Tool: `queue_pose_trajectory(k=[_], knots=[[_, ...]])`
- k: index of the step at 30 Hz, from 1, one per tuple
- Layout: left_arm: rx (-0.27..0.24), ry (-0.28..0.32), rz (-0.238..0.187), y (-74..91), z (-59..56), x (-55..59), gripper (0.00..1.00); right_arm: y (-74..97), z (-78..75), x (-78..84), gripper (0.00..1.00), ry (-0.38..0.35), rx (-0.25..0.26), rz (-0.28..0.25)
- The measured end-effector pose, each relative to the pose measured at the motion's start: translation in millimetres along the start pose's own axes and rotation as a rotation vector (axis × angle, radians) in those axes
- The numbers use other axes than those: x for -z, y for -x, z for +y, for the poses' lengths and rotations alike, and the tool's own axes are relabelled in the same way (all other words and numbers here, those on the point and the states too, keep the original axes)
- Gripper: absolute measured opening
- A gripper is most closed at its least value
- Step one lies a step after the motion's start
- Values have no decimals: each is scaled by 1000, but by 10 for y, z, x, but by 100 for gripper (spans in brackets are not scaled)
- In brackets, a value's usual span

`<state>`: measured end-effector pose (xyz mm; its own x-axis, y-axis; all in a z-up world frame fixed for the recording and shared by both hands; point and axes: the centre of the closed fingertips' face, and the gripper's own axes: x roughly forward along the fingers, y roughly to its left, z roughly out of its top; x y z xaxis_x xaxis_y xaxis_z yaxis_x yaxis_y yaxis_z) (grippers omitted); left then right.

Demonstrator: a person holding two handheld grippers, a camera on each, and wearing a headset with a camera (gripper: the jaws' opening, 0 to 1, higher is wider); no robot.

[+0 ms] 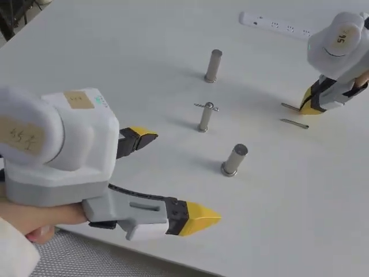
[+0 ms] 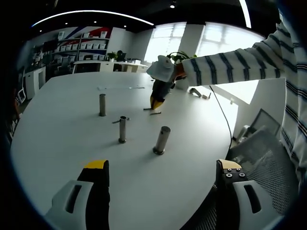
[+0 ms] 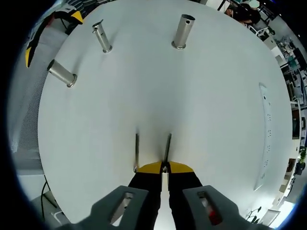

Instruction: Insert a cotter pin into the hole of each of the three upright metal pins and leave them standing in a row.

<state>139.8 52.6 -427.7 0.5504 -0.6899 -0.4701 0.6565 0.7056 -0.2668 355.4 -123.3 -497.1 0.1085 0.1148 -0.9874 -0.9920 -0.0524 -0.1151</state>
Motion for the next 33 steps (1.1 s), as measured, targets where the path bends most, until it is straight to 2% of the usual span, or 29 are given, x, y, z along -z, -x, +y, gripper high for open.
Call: queue_pose_trajectory(k=[4,7,12,18,21,23,30,33], knots=[[-21,-7,-3,15,25,-10,92,-3,12,-8,0,30,3,35],[-22,-10,-3,22,13,-10,92,3,32,-14,0,94,5,51],[-26,-18,4,33,-19,-8,91,-23,-14,12,0,97,4,56],[-21,-39,1,47,-68,-63,91,17,14,39,0,91,21,65],[-19,-46,-3,47,-80,-88,91,95,6,-26,0,92,26,20],[-19,-53,-4,44,-85,-105,91,188,48,-80,0,123,41,-8],[-12,-60,-6,13,-104,-149,86,510,170,-217,0,175,130,-77],[-5,-52,-20,2,-118,-210,84,627,199,-270,0,193,167,-114]])
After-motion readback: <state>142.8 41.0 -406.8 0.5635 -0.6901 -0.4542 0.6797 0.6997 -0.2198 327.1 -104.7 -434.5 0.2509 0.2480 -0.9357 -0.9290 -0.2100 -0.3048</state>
